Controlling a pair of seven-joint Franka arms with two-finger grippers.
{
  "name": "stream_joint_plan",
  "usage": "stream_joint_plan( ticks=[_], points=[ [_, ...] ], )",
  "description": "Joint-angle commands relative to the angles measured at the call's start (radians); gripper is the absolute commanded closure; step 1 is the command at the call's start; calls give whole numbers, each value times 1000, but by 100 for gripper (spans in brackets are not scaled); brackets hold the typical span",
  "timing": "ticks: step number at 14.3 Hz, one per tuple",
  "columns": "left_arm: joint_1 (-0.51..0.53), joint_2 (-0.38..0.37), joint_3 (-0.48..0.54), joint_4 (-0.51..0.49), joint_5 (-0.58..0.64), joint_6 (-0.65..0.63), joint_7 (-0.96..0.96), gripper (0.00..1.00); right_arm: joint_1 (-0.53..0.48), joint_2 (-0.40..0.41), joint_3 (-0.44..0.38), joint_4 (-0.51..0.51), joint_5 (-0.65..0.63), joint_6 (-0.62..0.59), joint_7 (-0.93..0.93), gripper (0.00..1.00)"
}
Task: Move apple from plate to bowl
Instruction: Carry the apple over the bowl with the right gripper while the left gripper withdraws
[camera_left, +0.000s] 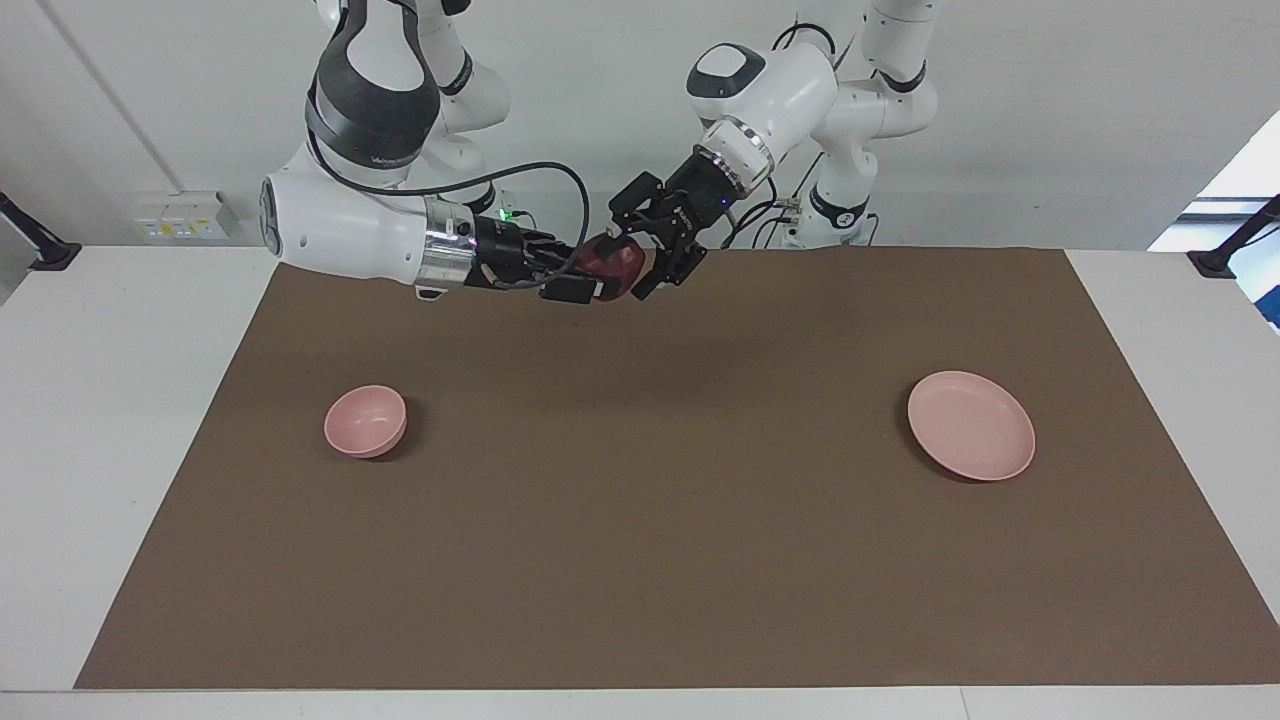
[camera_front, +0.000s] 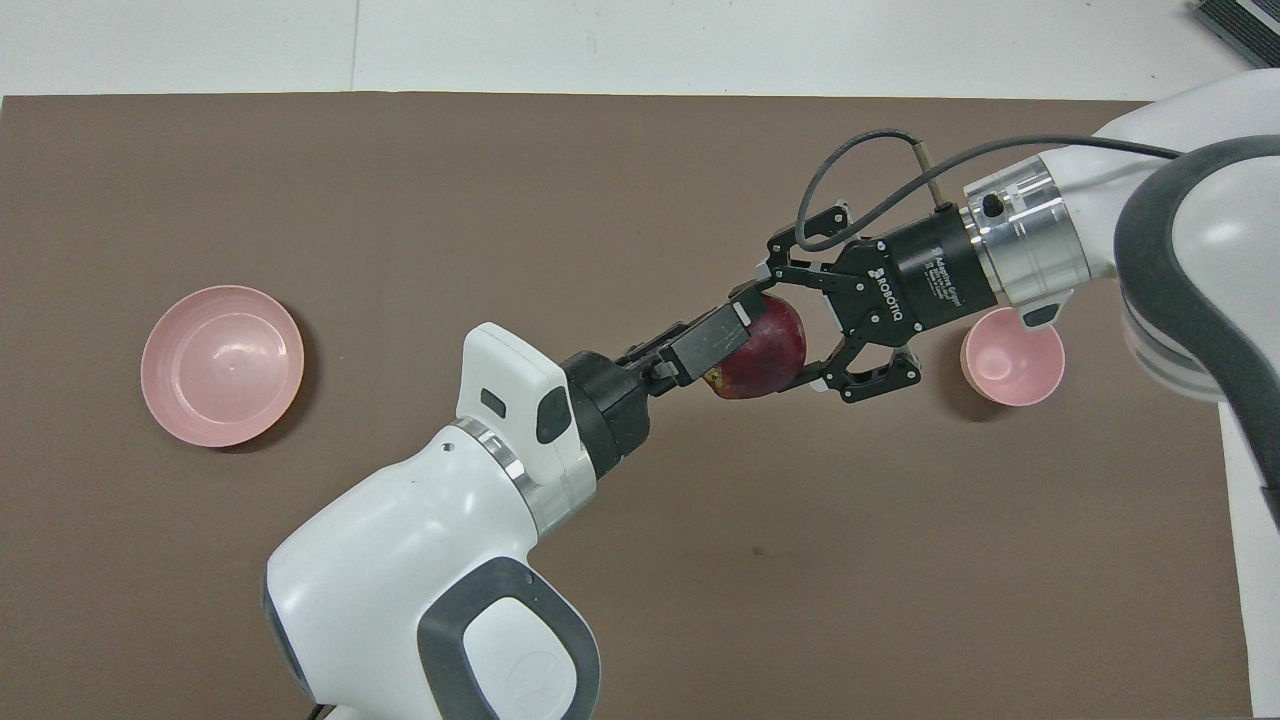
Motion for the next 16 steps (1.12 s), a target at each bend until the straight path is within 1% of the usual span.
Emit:
stream_joint_plan(
  ticks=[1, 4, 8, 11, 13, 14, 16],
  points=[
    [-7, 10, 3, 7, -19, 6, 16, 0, -37, -15, 3, -3, -91, -20, -109, 100],
    [7, 8, 17, -5, -21, -54, 15, 0, -66, -15, 3, -3, -169, -20, -195, 100],
    [-8, -12, 127, -60, -13, -111, 19, 0, -103, -21, 3, -10, -375, -15, -410, 100],
    [-24, -18, 195, -85, 30, -113, 23, 0, -129, -21, 3, -18, -505, 9, -507, 100],
    [-24, -22, 222, -102, 65, -117, 24, 0, -131, -32, 3, -41, -615, 67, -556, 100],
    [-27, -26, 241, -106, 96, -123, 27, 0, -129, -48, 3, -74, -674, 116, -592, 100],
    [-27, -32, 296, -114, 177, -224, 29, 0, -128, -91, 5, -165, -758, 219, -689, 100]
  ],
)
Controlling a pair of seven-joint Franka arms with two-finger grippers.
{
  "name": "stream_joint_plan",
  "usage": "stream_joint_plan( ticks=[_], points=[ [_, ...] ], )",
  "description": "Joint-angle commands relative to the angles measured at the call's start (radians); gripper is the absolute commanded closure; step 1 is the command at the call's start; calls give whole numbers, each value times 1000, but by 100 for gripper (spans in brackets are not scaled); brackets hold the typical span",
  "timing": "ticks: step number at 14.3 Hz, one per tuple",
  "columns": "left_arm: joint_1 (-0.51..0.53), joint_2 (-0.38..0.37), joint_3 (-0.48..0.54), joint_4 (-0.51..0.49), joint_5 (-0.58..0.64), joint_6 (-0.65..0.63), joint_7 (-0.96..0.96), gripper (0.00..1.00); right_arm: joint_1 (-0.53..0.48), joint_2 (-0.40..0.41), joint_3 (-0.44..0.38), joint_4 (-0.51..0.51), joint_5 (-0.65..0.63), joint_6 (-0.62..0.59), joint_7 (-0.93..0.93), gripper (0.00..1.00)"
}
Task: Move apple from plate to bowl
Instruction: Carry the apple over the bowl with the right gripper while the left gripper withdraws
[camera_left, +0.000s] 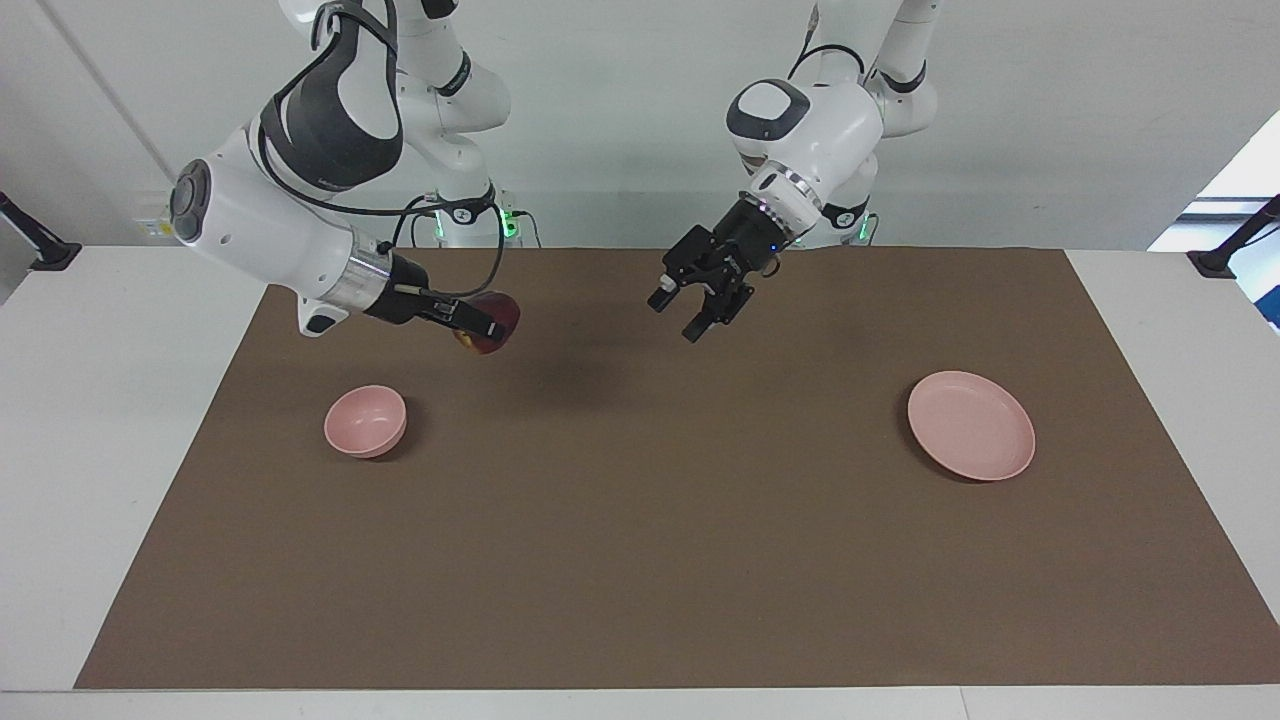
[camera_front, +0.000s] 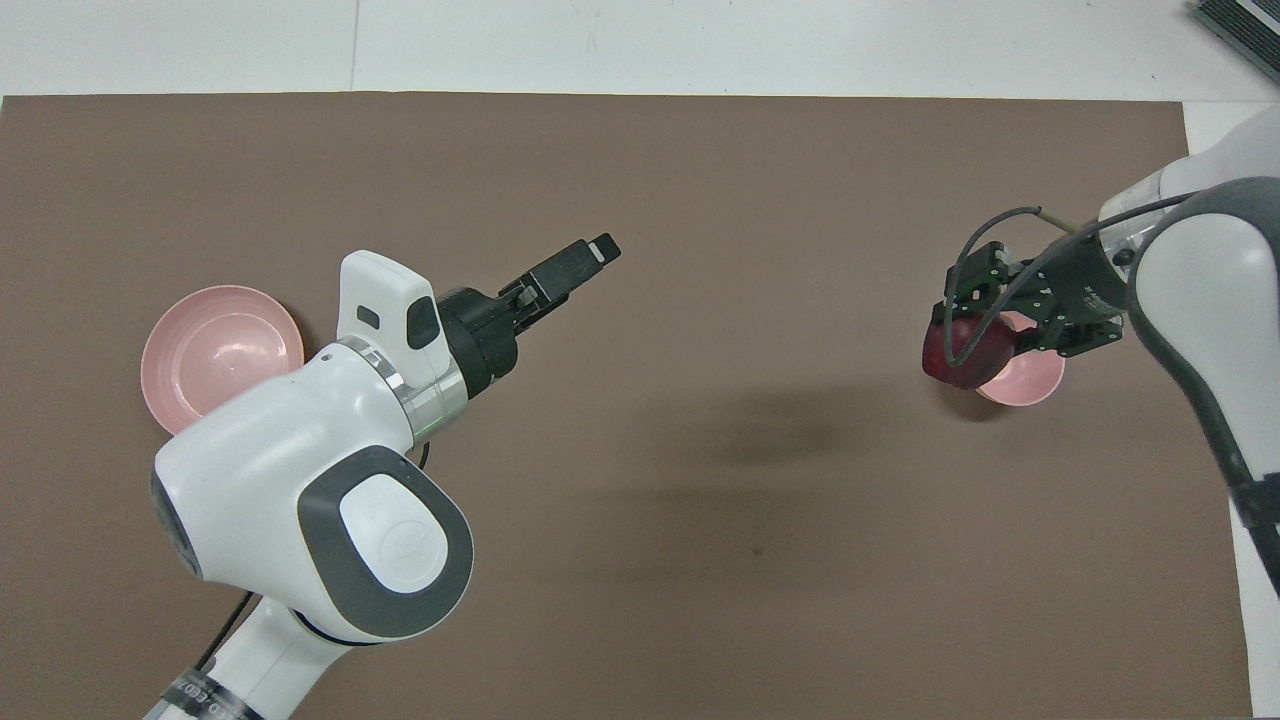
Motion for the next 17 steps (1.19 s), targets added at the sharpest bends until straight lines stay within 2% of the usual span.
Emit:
stream_joint_plan(
  ticks=[1, 3, 4, 7, 10, 13, 15, 17],
  points=[
    [-23, -44, 103, -32, 125, -162, 3, 0, -6, -96, 8, -167, -112, 148, -138, 100],
    [-23, -49, 166, -33, 232, -292, 0, 0, -15, -117, 8, -237, -172, 235, -222, 100],
    [-23, -58, 190, -39, 300, -350, 0, 0, -22, -116, 8, -241, -176, 246, -235, 100],
    [-54, -58, 334, -26, 585, -599, -1, 0, -48, -85, 8, -242, -225, 295, -284, 100],
    [-106, -64, 472, 26, 870, -792, -1, 0, -82, -26, 8, -239, -239, 370, -353, 100],
    [-112, -67, 541, 159, 1084, -1004, 3, 0, -85, 19, 8, -219, -256, 416, -362, 100],
    [-123, -67, 586, 261, 1136, -1111, 5, 0, -85, 36, 8, -224, -264, 443, -375, 100],
    [-154, -57, 653, 409, 1141, -1243, 9, 0, -91, 40, 8, -235, -267, 437, -420, 100]
  ],
)
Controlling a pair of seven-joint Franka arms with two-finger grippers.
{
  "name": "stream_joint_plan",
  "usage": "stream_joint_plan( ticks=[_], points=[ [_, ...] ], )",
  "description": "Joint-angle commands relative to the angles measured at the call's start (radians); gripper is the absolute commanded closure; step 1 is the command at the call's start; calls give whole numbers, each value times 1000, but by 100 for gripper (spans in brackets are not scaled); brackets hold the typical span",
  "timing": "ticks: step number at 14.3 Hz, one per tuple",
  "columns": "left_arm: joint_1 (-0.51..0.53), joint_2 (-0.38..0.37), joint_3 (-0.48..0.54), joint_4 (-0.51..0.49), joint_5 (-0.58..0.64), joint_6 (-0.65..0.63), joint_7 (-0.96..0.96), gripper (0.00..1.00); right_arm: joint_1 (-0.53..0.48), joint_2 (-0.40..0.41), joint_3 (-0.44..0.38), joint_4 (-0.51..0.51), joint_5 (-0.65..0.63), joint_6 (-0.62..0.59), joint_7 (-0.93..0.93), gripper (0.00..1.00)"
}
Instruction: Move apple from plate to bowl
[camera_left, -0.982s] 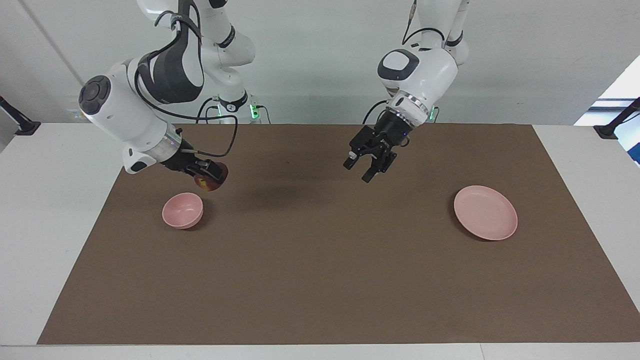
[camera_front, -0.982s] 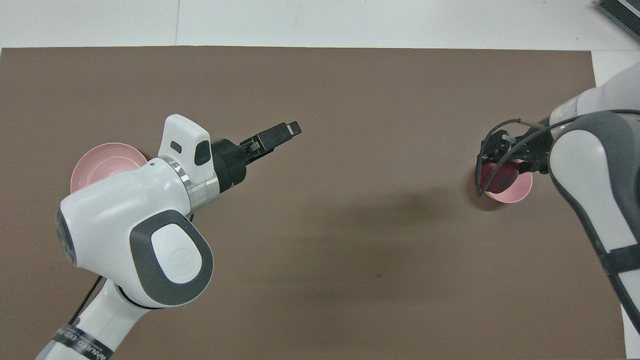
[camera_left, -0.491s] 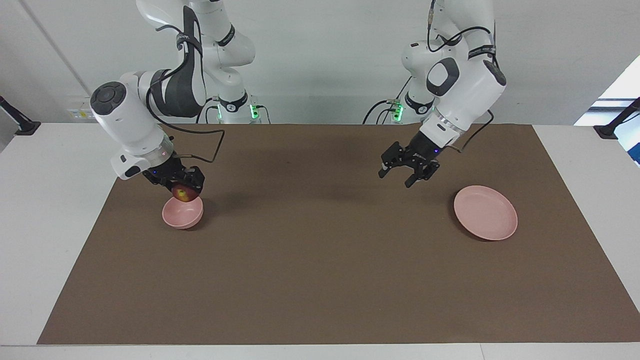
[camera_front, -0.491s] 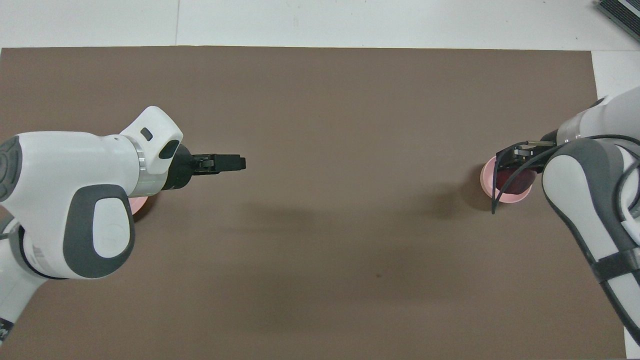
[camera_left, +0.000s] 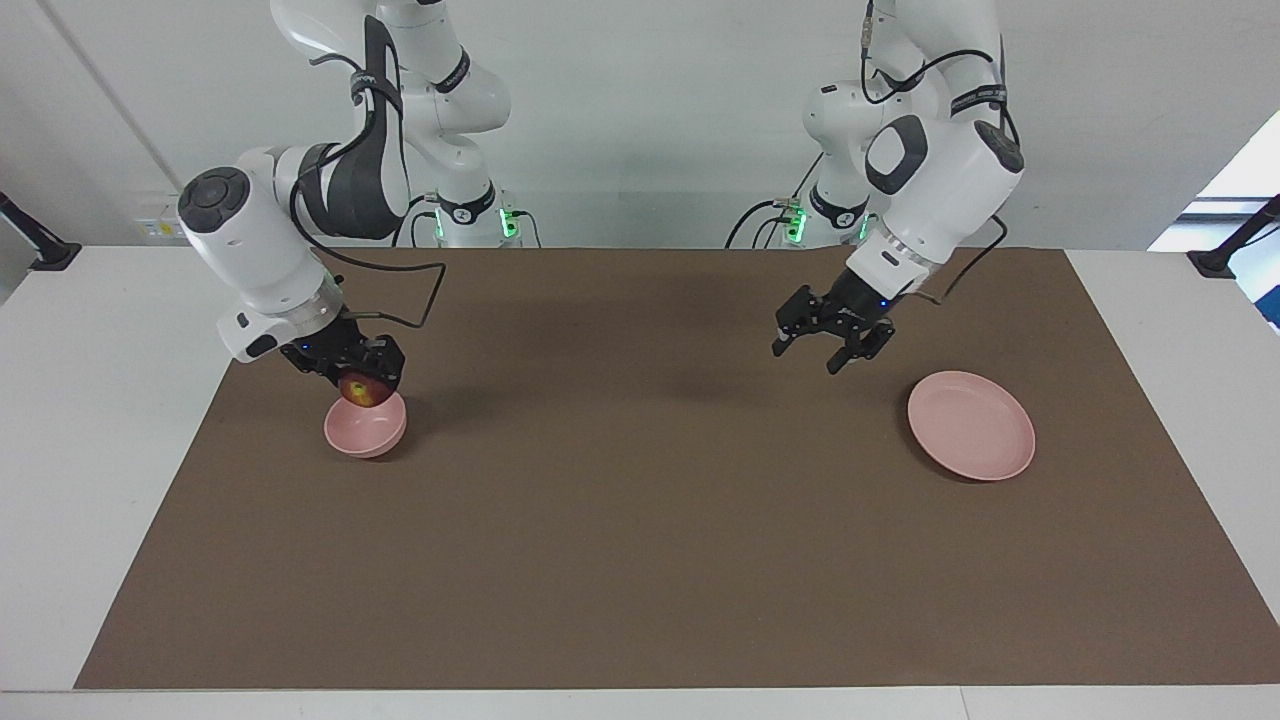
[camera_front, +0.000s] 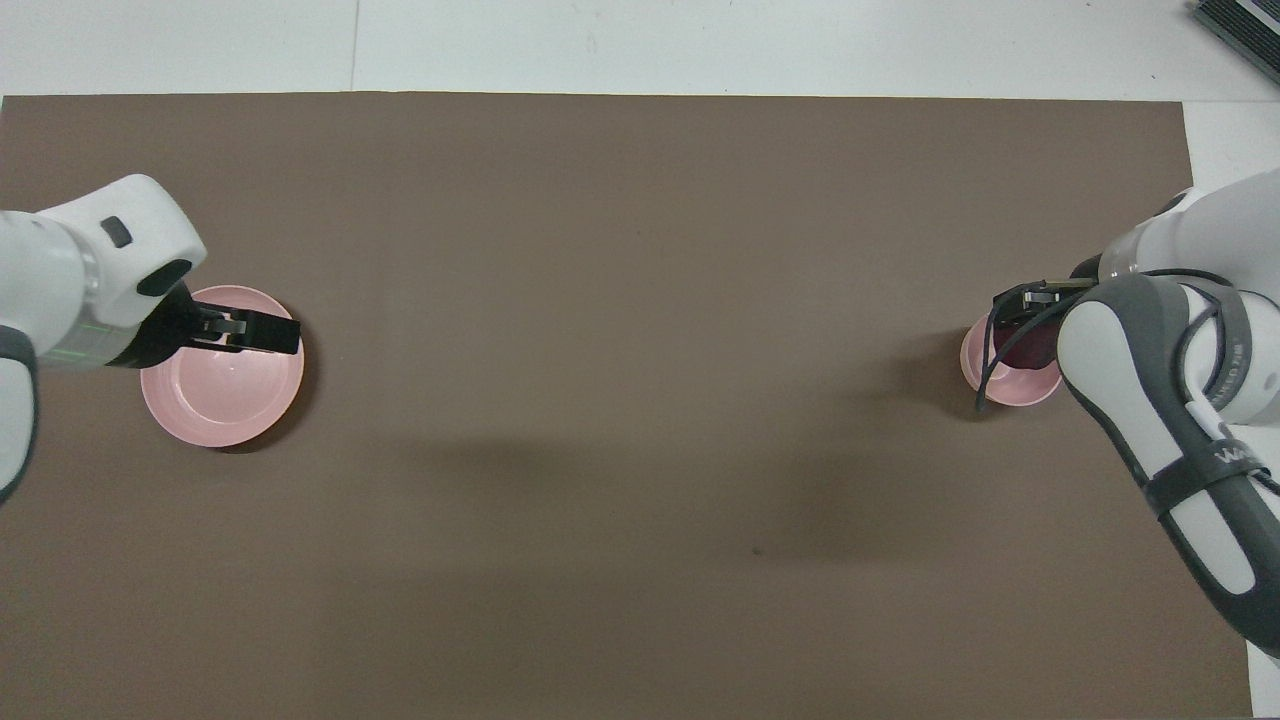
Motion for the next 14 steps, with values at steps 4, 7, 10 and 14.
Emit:
stream_joint_plan(
  ticks=[4, 7, 10, 14],
  points=[
    [-41, 79, 87, 425, 34, -418, 12, 0, -28, -4, 9, -9, -38, -9, -62, 100],
    [-20, 113, 87, 528, 34, -529, 12, 0, -26, -1, 9, -12, -40, -6, -60, 100],
    [8, 117, 77, 551, 34, -568, 12, 0, -25, 15, 9, -13, -40, 5, -60, 100],
    [17, 94, 77, 541, 34, -559, 3, 0, -23, 21, 10, -20, -40, 2, -60, 100]
  ],
)
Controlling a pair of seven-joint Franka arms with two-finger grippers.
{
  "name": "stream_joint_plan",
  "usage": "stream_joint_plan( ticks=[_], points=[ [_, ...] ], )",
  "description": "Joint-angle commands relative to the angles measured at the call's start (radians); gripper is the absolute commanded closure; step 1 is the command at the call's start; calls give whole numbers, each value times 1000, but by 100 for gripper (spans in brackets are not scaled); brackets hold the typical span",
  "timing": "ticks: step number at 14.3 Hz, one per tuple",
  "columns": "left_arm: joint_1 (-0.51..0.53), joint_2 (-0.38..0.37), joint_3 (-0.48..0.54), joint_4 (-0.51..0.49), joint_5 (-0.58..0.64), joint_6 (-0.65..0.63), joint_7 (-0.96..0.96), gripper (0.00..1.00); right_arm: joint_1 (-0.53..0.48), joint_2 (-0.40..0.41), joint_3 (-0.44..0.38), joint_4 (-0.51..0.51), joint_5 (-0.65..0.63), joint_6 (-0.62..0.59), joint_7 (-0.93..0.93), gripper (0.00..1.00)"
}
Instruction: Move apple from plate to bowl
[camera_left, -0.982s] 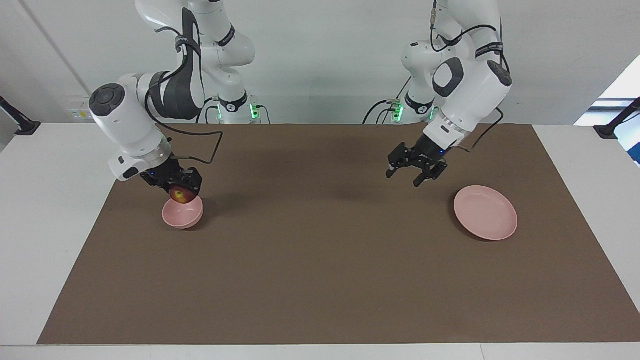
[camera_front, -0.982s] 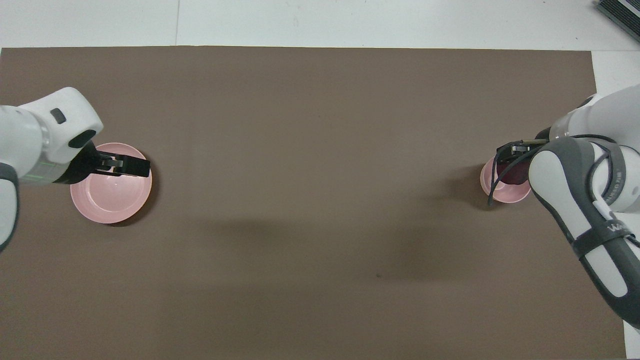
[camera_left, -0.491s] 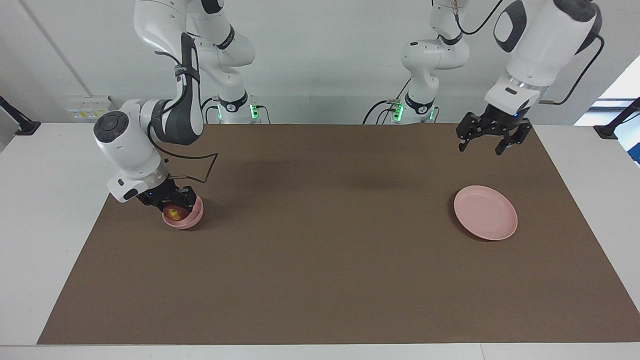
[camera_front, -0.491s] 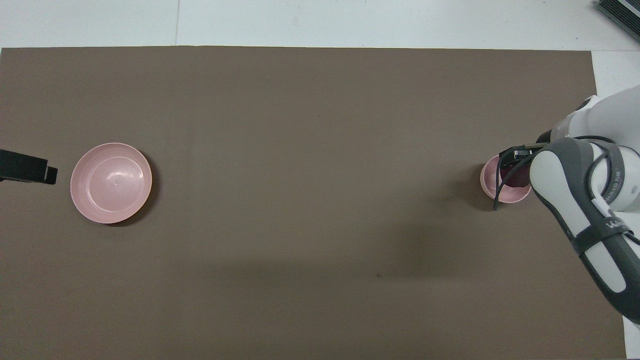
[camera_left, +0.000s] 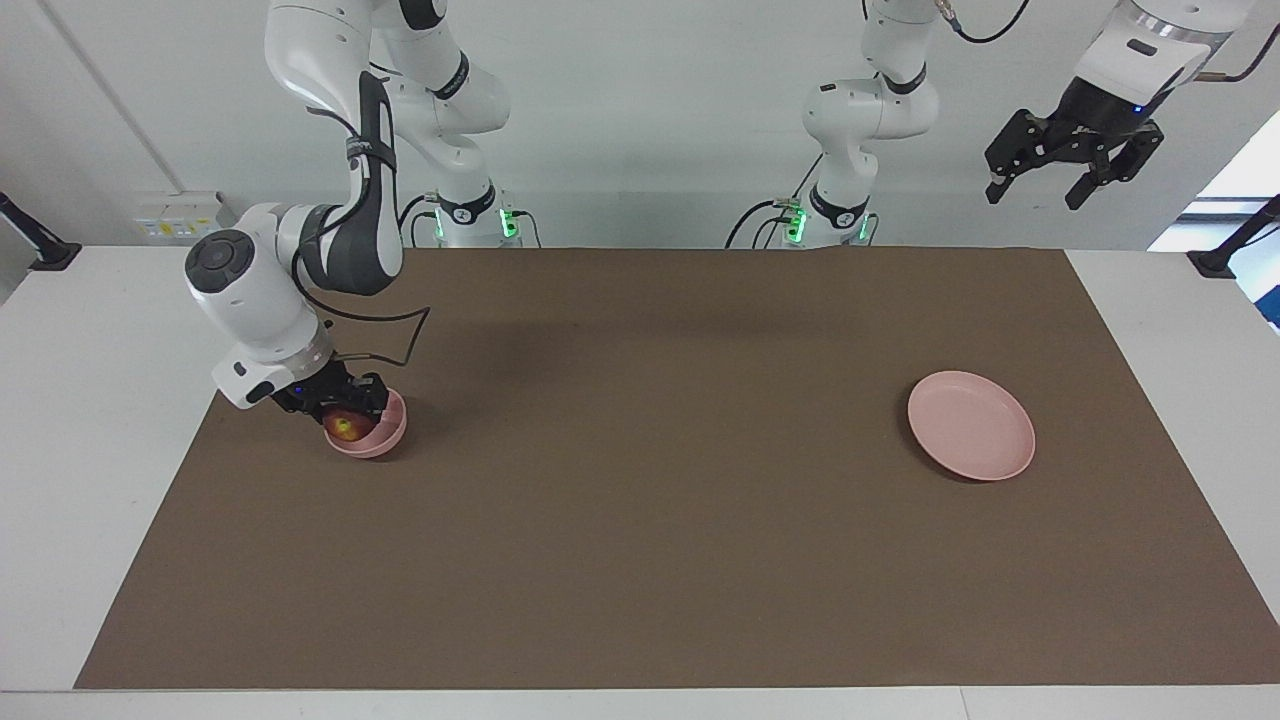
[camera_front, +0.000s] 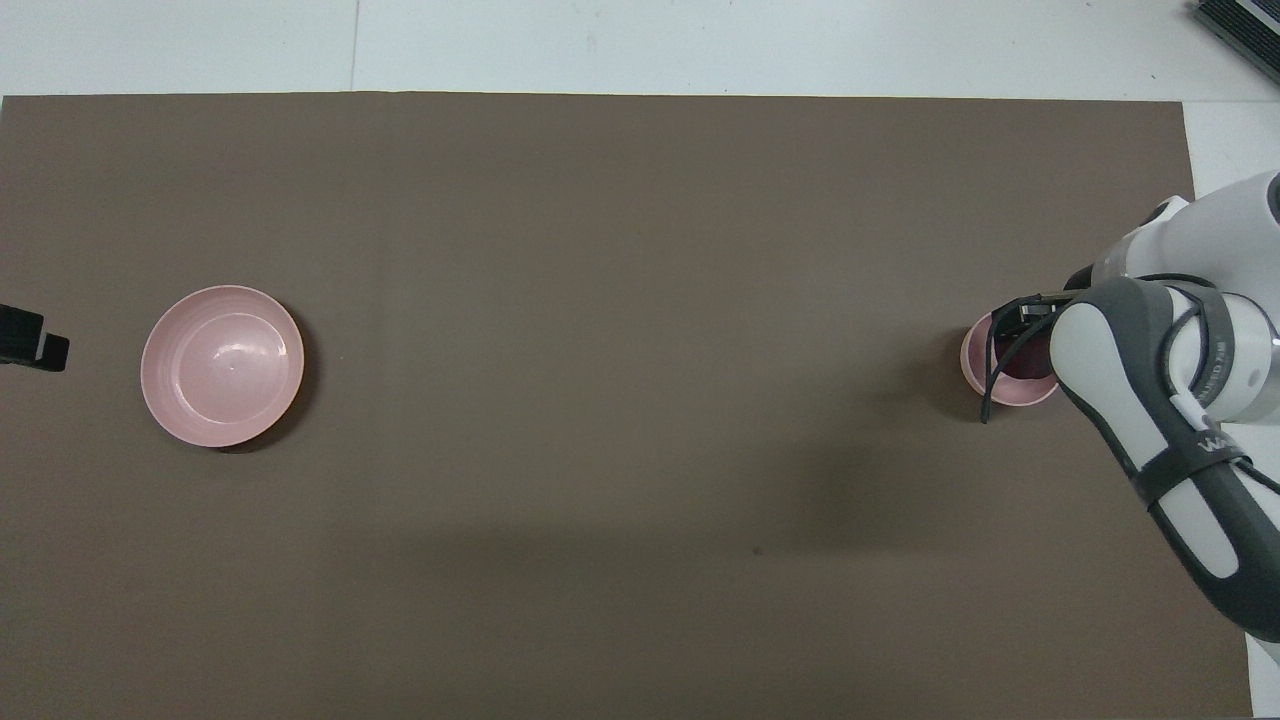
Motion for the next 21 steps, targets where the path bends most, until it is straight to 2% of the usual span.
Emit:
stream_joint_plan(
  ticks=[1, 5, 7, 11, 20, 21],
  points=[
    [14, 5, -6, 31, 25, -28, -6, 0, -9, -3, 9, -13, -26, 3, -17, 100],
    [20, 10, -4, 18, 49, 7, -6, 0, -10, 5, 9, -24, -26, 16, -17, 100],
    [20, 1, -6, -40, 71, 71, -3, 0, -10, 18, 9, -24, -26, 19, -15, 100],
    [20, -42, -7, -103, 68, 79, 4, 0, -10, 35, 9, -13, -26, 29, -15, 100],
    [20, -42, -3, -101, 60, 74, -1, 0, -15, 54, 10, -8, -23, 48, -10, 99],
    [20, -42, -3, -101, 60, 73, -1, 0, -15, 54, 10, -7, -23, 46, -9, 80]
  ],
)
